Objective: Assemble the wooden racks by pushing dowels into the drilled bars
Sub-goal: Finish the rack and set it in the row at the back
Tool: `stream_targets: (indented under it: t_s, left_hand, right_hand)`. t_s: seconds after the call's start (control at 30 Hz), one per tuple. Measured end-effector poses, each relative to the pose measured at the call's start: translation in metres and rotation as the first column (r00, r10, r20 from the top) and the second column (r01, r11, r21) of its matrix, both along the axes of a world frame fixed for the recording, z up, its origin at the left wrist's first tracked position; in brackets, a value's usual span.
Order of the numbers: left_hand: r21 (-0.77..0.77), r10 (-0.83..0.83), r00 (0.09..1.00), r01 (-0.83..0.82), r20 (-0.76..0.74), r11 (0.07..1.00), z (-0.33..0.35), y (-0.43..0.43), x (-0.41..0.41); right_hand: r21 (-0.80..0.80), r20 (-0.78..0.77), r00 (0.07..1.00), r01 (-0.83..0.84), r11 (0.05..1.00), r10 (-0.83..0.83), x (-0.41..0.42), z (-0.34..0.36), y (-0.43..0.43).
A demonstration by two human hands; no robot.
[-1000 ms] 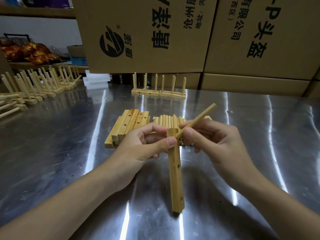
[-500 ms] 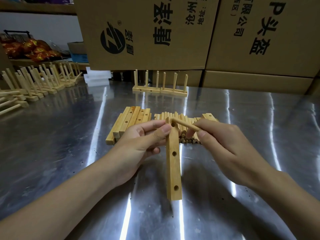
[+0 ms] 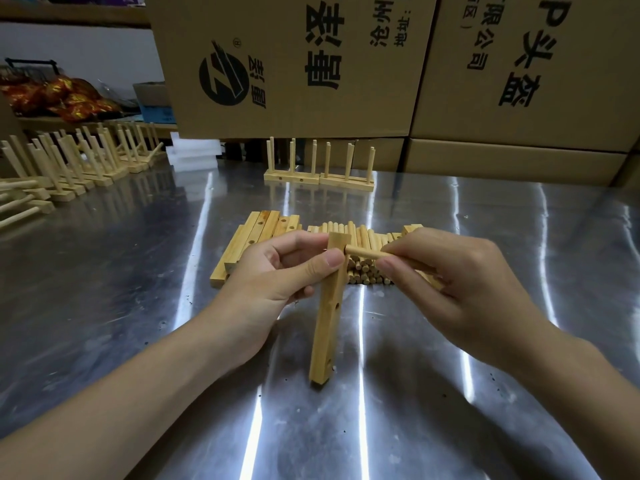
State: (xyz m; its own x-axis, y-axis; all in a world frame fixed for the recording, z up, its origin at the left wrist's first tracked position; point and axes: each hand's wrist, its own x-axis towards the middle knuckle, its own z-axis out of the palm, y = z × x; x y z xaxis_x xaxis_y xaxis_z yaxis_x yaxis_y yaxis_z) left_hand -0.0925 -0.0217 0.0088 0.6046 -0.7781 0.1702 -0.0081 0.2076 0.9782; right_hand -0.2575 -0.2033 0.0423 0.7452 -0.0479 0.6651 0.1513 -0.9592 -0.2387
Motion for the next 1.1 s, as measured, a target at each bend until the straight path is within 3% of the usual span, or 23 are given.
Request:
stream_targets:
  t_s: [0.2,0.4,0.57,0.7,0.8,0.87,1.1]
  left_hand:
    - [-0.022,0.024,1.000,-0.024,-0.010,0.999,-0.001,0.001,-0.001]
    - [-0.109,0.043,0.996,-0.034,0.081,0.994,0.001,0.002,-0.003]
    - [-0.048,0.069,0.992,-0.065,0.102,0.997,0.001,0.001,-0.003]
    - [-0.008,0.036,0.998,-0.037,-0.047,0.999,-0.001,-0.002,-0.005]
    - [-0.011,0.012,0.995,-0.013,-0.101,1.000,0.001,-0.003,-0.006]
    - [-0.012,0.010,0.995,-0.011,-0.102,1.000,0.002,-0.003,-0.006]
    - [-0.039,-0.009,0.995,0.005,-0.098,0.999,0.003,0.000,-0.005]
  right_hand:
    - [-0.044,-0.010,1.000,0.009,0.999,-0.010,-0.001,0.002,0.003]
    - [-0.023,-0.007,1.000,-0.022,0.999,0.022,-0.001,0.004,0.005]
    - [-0.006,-0.074,0.996,0.057,0.998,-0.057,0.000,0.002,0.002]
    - [0.354,-0.051,0.998,-0.024,0.935,0.045,-0.001,0.003,0.002]
    - [0.629,0.089,0.973,-0.219,0.746,0.211,-0.005,0.006,0.004]
    - [0.647,0.118,0.962,-0.262,0.716,0.245,-0.006,0.006,0.007]
    - [0.609,0.121,0.956,-0.285,0.740,0.268,-0.001,-0.001,0.013]
